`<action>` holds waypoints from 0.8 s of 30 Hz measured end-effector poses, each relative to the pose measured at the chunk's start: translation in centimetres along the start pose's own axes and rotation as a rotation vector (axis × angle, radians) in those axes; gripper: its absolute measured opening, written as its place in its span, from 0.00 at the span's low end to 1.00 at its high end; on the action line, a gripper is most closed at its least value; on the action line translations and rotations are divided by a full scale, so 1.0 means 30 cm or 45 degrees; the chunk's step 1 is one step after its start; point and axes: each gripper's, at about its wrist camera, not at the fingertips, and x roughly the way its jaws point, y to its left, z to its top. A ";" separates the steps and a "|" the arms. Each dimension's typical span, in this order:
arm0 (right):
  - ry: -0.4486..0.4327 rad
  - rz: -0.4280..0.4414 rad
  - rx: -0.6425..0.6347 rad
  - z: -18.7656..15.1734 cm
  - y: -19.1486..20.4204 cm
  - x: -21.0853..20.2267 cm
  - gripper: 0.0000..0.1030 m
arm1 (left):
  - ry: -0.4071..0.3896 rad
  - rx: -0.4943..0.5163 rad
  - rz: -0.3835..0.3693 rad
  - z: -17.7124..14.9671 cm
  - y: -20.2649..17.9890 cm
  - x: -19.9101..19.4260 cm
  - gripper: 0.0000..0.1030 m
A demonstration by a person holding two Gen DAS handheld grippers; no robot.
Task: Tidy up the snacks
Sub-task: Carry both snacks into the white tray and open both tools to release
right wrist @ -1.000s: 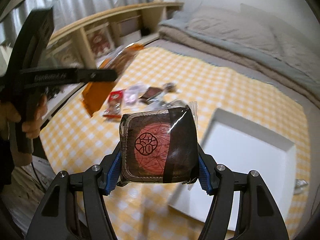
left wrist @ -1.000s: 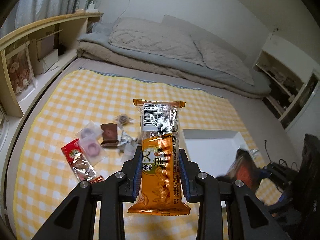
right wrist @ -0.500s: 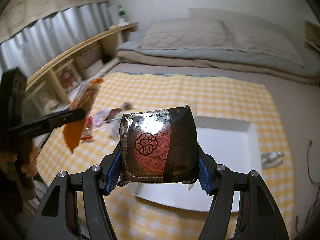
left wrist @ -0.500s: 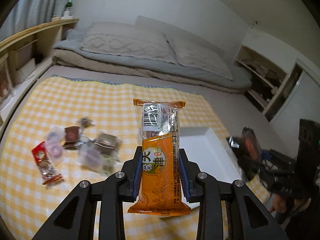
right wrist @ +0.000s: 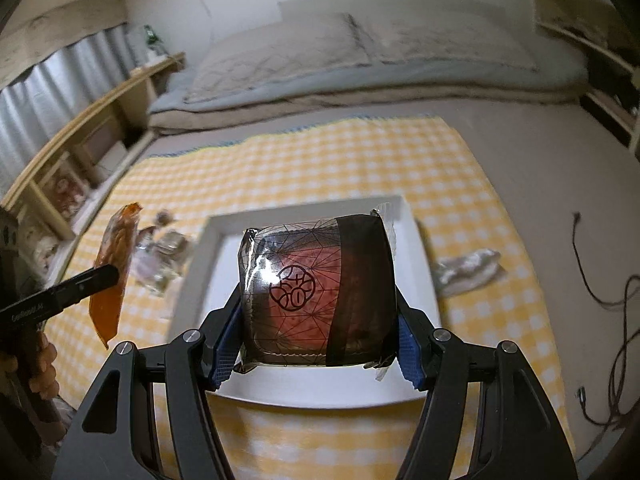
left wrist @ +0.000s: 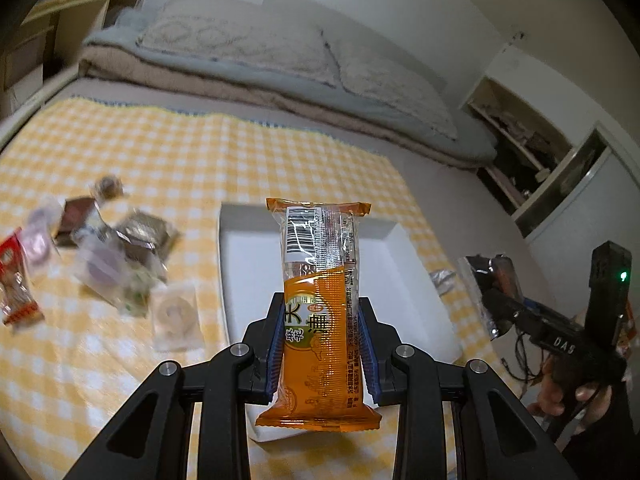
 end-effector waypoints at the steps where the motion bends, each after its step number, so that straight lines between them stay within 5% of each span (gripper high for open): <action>1: 0.022 -0.012 0.015 -0.009 -0.023 0.016 0.64 | 0.013 -0.007 0.008 -0.007 0.002 0.032 0.32; 12: 0.180 -0.053 0.081 -0.066 -0.123 0.142 0.64 | 0.109 -0.088 0.076 -0.047 0.039 0.292 0.32; 24: 0.268 -0.083 0.069 -0.072 -0.142 0.255 0.64 | 0.097 -0.087 0.109 -0.065 0.068 0.326 0.33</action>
